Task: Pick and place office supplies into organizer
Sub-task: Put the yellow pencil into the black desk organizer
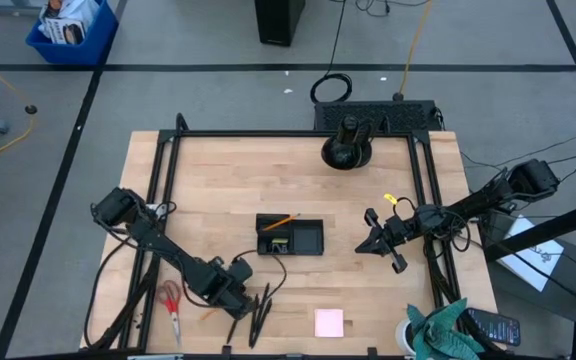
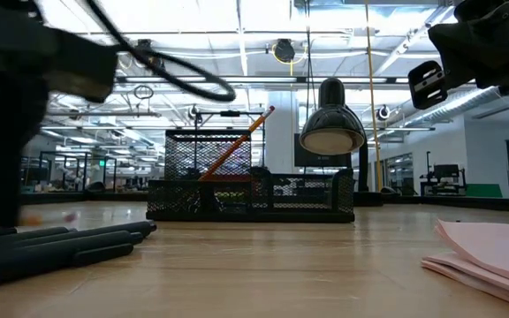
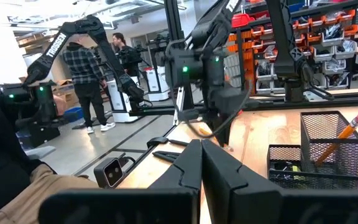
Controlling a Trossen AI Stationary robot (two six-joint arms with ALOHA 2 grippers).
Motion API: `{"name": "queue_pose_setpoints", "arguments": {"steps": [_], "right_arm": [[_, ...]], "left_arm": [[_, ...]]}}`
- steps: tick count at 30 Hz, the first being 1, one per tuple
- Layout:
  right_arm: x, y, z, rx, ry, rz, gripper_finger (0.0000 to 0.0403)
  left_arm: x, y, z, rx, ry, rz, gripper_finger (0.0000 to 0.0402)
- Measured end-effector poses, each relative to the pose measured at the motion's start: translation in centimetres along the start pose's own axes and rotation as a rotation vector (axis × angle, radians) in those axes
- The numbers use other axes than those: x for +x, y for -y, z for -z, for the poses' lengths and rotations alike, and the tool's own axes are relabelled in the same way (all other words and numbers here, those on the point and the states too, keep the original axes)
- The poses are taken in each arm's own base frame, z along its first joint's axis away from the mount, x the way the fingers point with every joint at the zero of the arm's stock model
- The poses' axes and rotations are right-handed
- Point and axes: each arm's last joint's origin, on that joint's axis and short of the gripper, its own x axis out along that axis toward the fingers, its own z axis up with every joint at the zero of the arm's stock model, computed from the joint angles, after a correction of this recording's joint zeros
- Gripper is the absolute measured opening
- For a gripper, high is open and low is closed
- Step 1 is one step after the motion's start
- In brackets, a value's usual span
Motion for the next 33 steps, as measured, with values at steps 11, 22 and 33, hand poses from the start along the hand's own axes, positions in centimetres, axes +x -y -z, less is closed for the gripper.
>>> {"name": "queue_pose_setpoints", "arguments": {"steps": [11,22,33], "right_arm": [[0.0,0.0,-0.1,-0.001,0.01,-0.002,0.0],[0.0,0.0,-0.2,-0.004,0.021,-0.004,0.0],[0.0,-0.1,-0.3,-0.006,0.035,-0.007,0.0]], "left_arm": [[-6.6,-2.4,-3.5,0.075,0.389,-0.019,0.0015],[-16.4,-3.6,-8.6,0.334,0.975,0.115,0.001],[-17.3,-4.9,-14.3,0.629,1.122,0.17,0.0012]]}}
